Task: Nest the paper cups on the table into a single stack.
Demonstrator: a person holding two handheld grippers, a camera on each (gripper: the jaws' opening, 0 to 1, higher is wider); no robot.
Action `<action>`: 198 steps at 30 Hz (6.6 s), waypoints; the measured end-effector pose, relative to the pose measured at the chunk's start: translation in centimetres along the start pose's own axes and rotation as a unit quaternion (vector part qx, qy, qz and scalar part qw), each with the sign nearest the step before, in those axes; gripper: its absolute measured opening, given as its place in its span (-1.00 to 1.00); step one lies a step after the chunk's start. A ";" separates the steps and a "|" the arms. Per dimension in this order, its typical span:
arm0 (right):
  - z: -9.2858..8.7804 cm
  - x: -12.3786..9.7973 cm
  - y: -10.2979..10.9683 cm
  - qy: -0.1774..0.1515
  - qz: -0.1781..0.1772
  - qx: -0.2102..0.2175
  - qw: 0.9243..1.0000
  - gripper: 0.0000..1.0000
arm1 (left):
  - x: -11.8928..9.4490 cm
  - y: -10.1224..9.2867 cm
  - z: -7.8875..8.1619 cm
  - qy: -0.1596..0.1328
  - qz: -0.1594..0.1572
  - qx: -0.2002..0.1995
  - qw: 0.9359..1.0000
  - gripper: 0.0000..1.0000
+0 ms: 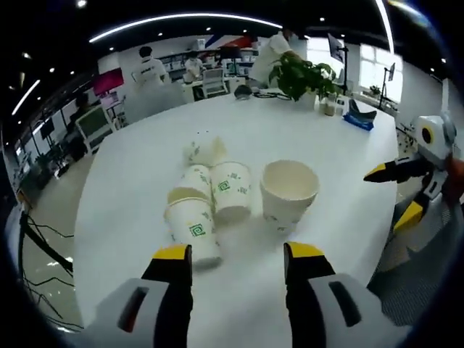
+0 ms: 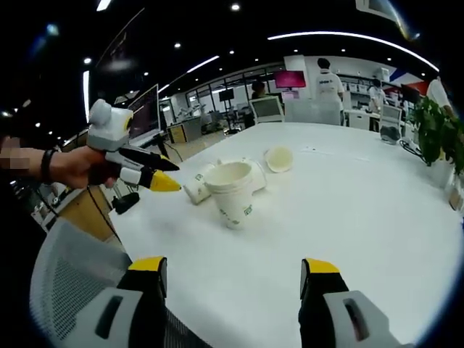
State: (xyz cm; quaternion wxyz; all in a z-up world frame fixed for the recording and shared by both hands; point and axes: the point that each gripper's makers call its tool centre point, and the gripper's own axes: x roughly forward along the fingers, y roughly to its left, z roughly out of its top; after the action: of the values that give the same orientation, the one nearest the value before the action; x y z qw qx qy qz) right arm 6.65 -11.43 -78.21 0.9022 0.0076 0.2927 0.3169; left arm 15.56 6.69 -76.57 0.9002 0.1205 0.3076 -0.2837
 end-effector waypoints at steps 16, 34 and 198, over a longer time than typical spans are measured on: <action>0.4 -0.2 -0.2 -0.010 -0.008 0.005 1.000 0.51 | -1.4 -0.8 -3.0 -0.004 0.026 -0.042 0.999 -0.01; 0.4 -0.4 -1.9 -0.021 -0.018 0.051 0.998 0.50 | -2.3 -1.3 -4.3 -0.012 0.049 -0.054 0.997 0.02; 15.3 7.1 -5.7 0.020 0.030 -0.135 0.990 -1.00 | -3.2 -2.5 -2.5 -0.055 0.037 -0.040 0.997 -0.02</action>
State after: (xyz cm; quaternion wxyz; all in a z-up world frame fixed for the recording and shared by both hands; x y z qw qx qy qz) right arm 22.46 -9.23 -70.41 0.8790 -0.1116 0.2647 0.3805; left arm 10.82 7.05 -76.63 0.9297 0.0802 0.2638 -0.2443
